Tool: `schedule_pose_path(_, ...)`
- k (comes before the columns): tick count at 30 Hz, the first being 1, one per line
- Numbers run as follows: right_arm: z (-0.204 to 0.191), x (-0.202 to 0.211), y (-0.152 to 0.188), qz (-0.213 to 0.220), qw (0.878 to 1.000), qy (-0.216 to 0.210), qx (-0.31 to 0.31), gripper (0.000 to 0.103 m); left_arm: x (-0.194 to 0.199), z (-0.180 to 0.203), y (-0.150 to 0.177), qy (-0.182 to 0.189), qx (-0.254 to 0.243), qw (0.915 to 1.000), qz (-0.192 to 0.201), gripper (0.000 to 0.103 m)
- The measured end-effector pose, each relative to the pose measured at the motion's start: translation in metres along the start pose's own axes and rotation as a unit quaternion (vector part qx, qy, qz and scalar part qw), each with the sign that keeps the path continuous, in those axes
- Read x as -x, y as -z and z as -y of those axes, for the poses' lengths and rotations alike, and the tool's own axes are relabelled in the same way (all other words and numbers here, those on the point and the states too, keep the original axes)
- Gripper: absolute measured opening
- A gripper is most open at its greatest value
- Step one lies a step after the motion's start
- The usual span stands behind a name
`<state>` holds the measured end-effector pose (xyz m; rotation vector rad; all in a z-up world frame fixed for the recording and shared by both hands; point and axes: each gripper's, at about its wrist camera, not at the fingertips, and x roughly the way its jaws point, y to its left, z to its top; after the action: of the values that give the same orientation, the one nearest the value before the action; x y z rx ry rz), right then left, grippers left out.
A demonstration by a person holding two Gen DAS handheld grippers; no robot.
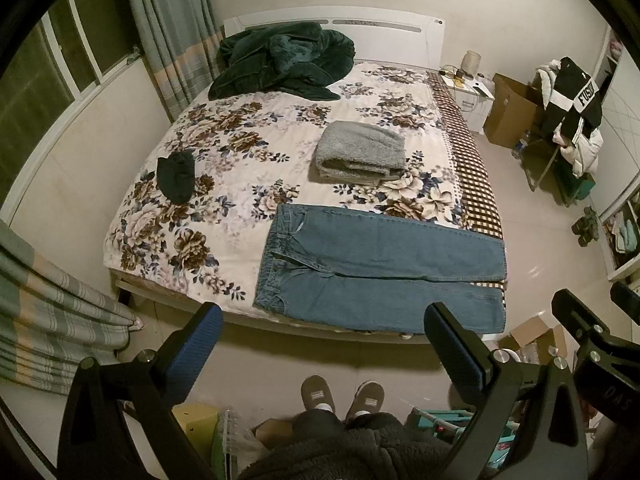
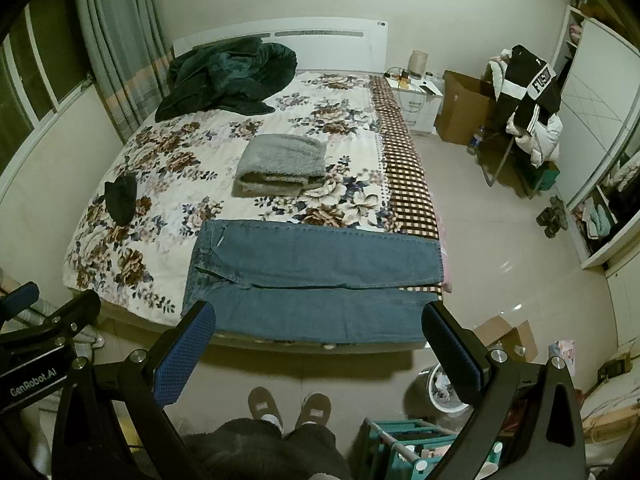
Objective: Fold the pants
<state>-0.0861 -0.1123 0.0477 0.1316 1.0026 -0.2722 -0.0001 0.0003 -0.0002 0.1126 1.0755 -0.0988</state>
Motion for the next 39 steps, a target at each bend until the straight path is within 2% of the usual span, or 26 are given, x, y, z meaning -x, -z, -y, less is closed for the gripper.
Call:
schedule_pose_path(9, 0.008, -0.01, -0.009, -0.011, 1.0, -0.008, -0.002, 0.103, -0.007, 0.005, -0.004, -0.006, 0.007, 1.0, -0.001, 0.103)
schedule_pose_path(13, 0.023, -0.023, -0.01, -0.01, 1.0, -0.007, -0.007, 0.103, -0.012, 0.013, -0.011, -0.024, 0.017, 0.9995, 0.009, 0.103)
schedule_pose_path(16, 0.039, -0.042, -0.015, -0.005, 1.0, -0.003, -0.019, 0.103, -0.031, 0.015, -0.017, -0.035, 0.03, 0.9988, 0.015, 0.103)
schedule_pose_path(19, 0.058, -0.072, -0.025, -0.003, 0.999, 0.003, -0.037, 0.103, -0.058, 0.027, -0.033, -0.063, 0.033, 0.9972, 0.026, 0.103)
schedule_pose_path(21, 0.072, -0.099, -0.033, -0.002, 0.999, 0.01, -0.051, 0.103, -0.075, 0.034, -0.038, -0.084, 0.029, 0.9956, 0.03, 0.103)
schedule_pose_path(27, 0.107, -0.191, -0.065, -0.012, 0.996, 0.05, -0.066, 0.103, -0.147, 0.047, -0.062, -0.113, 0.013, 0.9934, 0.012, 0.103)
schedule_pose_path(34, 0.145, -0.325, -0.103, -0.068, 0.989, 0.077, -0.104, 0.103, -0.245, 0.054, -0.107, -0.12, 0.014, 0.992, -0.039, 0.103)
schedule_pose_path(39, 0.174, -0.445, -0.129, -0.118, 0.976, 0.09, -0.16, 0.103, -0.337, 0.052, -0.148, -0.117, 0.027, 0.9885, -0.093, 0.103)
